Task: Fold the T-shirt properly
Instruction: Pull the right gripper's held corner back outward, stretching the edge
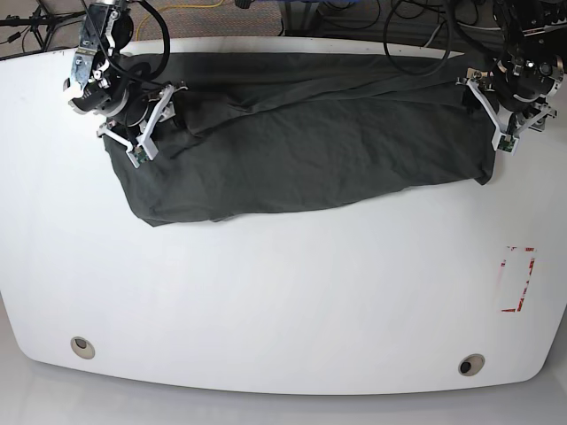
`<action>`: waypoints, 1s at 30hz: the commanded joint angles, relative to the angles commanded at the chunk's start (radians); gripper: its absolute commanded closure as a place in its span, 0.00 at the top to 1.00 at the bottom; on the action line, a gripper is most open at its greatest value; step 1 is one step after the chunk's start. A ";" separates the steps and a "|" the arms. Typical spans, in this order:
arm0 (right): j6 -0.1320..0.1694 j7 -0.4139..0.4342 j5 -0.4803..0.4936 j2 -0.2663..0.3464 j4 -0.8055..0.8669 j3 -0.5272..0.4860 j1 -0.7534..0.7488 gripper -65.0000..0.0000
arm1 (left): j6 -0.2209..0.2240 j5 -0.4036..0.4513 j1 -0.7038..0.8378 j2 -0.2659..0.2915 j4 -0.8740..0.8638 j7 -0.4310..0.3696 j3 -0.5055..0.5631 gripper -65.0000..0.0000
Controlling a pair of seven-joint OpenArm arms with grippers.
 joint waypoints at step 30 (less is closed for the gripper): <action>0.000 0.032 -0.002 0.147 0.041 -0.003 -0.031 0.03 | 0.000 0.000 0.000 -0.002 -0.002 0.000 -0.003 0.71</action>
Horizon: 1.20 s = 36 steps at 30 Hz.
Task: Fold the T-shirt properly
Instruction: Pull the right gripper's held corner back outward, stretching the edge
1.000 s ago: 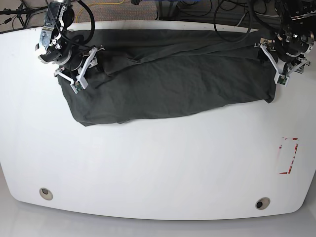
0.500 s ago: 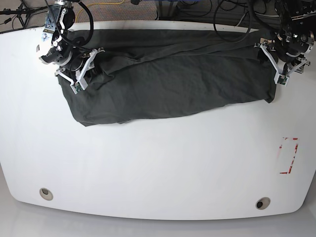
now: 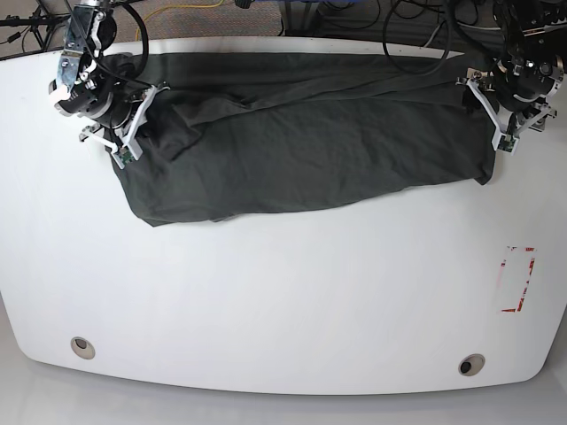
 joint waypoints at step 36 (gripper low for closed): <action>0.000 0.005 -0.002 0.008 0.006 0.110 0.066 0.65 | 0.000 -0.005 -0.032 -0.031 0.003 0.000 0.002 0.71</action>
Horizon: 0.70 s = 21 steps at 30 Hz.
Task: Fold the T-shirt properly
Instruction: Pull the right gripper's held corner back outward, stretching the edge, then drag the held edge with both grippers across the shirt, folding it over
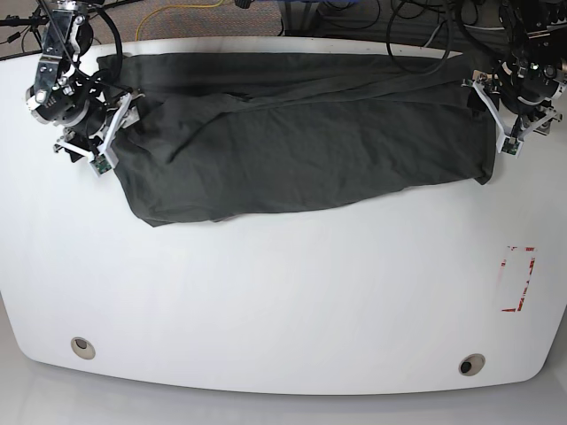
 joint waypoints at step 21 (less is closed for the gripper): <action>0.000 0.175 -0.273 -0.149 -0.532 0.091 0.460 0.54 | 0.000 0.000 -0.173 0.031 0.006 0.000 -0.026 0.71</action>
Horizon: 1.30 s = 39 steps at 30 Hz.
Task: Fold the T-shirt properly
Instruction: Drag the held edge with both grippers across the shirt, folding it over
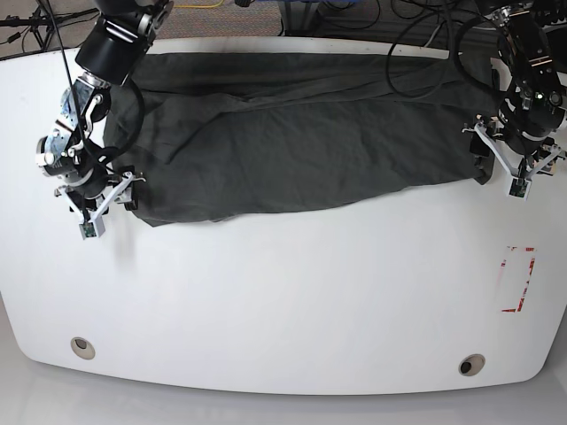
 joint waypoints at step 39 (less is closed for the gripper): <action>0.000 0.118 -0.003 -0.043 -0.180 -0.092 -0.014 0.08 | -0.002 -0.002 -0.215 0.064 -0.282 0.002 -0.172 0.87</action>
